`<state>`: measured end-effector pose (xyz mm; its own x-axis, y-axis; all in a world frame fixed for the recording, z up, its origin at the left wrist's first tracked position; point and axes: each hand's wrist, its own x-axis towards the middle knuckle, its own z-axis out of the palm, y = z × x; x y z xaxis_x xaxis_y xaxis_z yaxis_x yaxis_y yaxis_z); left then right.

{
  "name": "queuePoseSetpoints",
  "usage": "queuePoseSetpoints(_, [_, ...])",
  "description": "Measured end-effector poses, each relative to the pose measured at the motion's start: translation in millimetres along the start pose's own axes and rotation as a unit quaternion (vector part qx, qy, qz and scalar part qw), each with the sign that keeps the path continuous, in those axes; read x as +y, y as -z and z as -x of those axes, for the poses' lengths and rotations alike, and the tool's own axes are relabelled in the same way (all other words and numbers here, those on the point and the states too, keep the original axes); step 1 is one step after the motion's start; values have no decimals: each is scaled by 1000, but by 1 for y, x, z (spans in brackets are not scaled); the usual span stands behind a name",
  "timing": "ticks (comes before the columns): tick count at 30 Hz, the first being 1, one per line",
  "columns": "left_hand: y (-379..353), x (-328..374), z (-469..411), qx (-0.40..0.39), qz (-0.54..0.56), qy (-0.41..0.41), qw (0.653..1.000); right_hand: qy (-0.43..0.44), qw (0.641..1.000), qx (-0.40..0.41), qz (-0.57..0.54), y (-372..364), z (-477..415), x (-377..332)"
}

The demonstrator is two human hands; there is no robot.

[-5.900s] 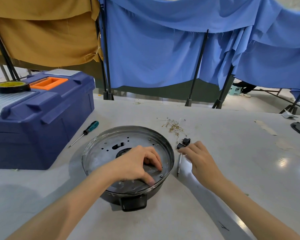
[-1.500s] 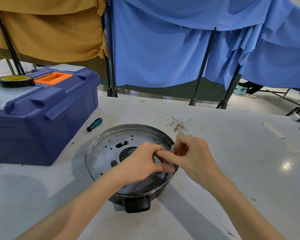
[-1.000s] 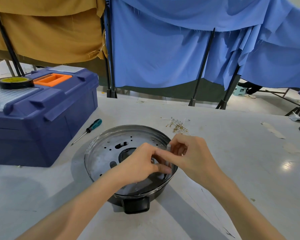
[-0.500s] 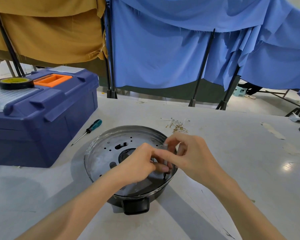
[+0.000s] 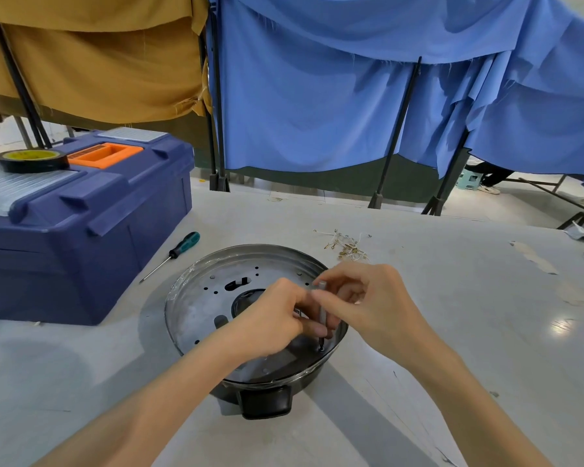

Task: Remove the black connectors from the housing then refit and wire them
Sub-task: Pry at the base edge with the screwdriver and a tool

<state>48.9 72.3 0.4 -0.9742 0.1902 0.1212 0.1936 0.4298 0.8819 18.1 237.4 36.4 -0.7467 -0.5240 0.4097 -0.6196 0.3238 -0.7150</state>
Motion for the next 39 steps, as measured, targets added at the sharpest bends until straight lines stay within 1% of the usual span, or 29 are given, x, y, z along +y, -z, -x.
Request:
queuePoseSetpoints(3, [-1,3,2,-10,6,-10,1000,-23,999,33,4,-3,-2,2])
queuePoseSetpoints(6, [-3,3,0,10,3,-2,1000,-35,996,67,57,-10,0,5])
queuePoseSetpoints(8, [-2,2,0,6,-13,7,1000,-34,995,59,75,-9,1,5])
queuePoseSetpoints(11, [2,2,1,-5,1,21,1000,-16,999,20,23,-3,1,1])
queuePoseSetpoints(15, [-1,5,2,-12,5,13,1000,-15,1000,17,-8,-3,1,0])
queuePoseSetpoints(19, [0,4,3,20,16,5,1000,-35,998,43,10,-6,1,2])
queuePoseSetpoints(22, [0,3,2,22,-3,9,1000,-31,999,18,38,0,0,1])
queuePoseSetpoints(24, [-1,2,0,15,-14,11,1000,-16,999,3,33,3,0,-1])
queuePoseSetpoints(27, [-1,3,1,-2,6,8,1000,-11,999,28,13,3,-1,0])
queuePoseSetpoints(31, [-2,4,0,-4,2,-5,1000,-43,998,50,8,-1,-2,-2])
queuePoseSetpoints(33, [-2,3,-1,-8,-6,-6,1000,-43,998,37,32,0,-2,-3])
queuePoseSetpoints(35, [0,1,0,-14,-3,-1,1000,-26,999,5,45,2,-1,-5])
queuePoseSetpoints(37, [1,1,1,-11,-2,6,1000,-17,1000,-7,13,5,0,-4])
queuePoseSetpoints(39, [0,3,1,-15,4,4,1000,-25,999,-2,-20,5,0,-3])
